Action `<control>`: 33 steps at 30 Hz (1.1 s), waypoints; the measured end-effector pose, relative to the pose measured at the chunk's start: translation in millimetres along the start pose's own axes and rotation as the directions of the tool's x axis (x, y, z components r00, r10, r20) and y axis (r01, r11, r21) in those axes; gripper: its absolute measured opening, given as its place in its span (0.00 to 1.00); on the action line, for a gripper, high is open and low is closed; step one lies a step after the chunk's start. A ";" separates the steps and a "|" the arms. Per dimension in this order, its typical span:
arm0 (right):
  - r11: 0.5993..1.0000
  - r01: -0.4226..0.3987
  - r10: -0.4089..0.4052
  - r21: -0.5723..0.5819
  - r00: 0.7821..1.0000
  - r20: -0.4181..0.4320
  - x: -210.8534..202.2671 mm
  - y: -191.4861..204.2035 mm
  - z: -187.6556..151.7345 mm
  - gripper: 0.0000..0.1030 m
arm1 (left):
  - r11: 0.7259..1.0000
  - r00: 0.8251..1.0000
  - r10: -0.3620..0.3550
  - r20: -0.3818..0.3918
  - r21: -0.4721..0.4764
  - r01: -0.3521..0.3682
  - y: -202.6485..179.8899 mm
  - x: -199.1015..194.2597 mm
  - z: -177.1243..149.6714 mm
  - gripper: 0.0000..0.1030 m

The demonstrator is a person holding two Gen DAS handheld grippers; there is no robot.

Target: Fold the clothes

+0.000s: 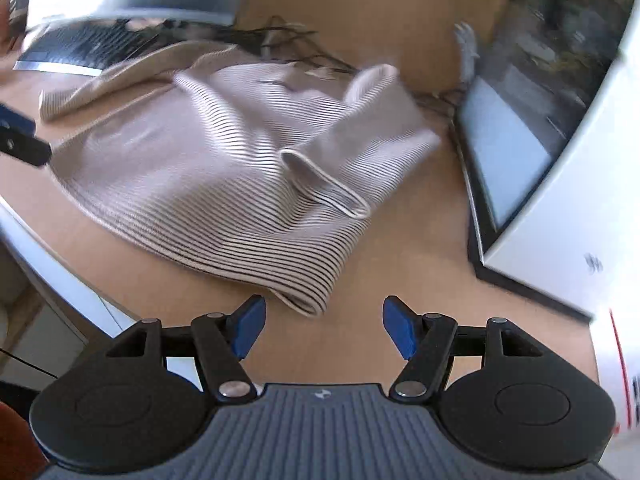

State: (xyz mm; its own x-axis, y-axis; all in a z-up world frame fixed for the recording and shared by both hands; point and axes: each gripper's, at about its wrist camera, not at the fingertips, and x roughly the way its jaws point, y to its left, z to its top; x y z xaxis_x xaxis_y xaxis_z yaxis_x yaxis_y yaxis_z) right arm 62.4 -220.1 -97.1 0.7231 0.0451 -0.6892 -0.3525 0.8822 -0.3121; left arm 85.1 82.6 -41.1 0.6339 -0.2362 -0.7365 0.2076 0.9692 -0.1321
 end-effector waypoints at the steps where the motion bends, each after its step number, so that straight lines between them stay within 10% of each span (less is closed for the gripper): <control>1: 0.999 0.038 -0.037 -0.022 0.999 0.022 2.9 2.0 4.2 0.53 | 1.000 1.000 0.007 0.006 0.006 -0.007 -3.6 -1.0 -1.9 0.97; 6: 0.983 0.058 -0.089 0.172 0.980 0.180 -17.7 -43.1 56.3 0.43 | 0.992 0.995 0.079 0.063 0.096 -0.085 -25.6 4.8 -4.1 0.97; 12: 0.984 0.018 -0.044 0.175 0.989 0.141 -6.5 -43.2 53.2 0.43 | 0.956 0.963 0.246 0.112 0.133 -0.260 -13.1 31.0 8.4 0.97; 18: 0.984 0.018 -0.025 0.179 0.999 0.036 7.8 -14.5 8.7 0.54 | 0.959 0.952 0.282 0.116 -0.059 -0.277 33.0 27.1 37.5 0.98; 24: 0.967 0.193 -0.208 0.168 0.975 0.077 11.1 -9.4 10.0 0.40 | 0.952 0.946 0.302 0.120 0.012 -0.306 33.0 27.3 38.9 0.98; 29: 0.971 0.226 -0.239 0.080 0.943 0.233 -42.9 -39.8 29.3 0.52 | 0.950 0.939 0.291 0.183 0.064 -0.306 39.0 -7.9 36.7 0.99; 33: 0.994 0.108 -0.109 0.015 0.986 0.125 -33.2 -41.4 10.1 0.58 | 0.971 0.971 0.220 0.095 0.068 -0.227 44.9 -12.3 28.2 0.98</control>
State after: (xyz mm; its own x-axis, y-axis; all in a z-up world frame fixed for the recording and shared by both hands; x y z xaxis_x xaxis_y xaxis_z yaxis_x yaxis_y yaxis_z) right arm 59.0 -253.4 -54.6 0.8258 0.0067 -0.5639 -0.2633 0.8888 -0.3750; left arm 107.6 127.0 -19.2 0.7316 -0.0223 -0.6814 0.1085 0.9905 0.0841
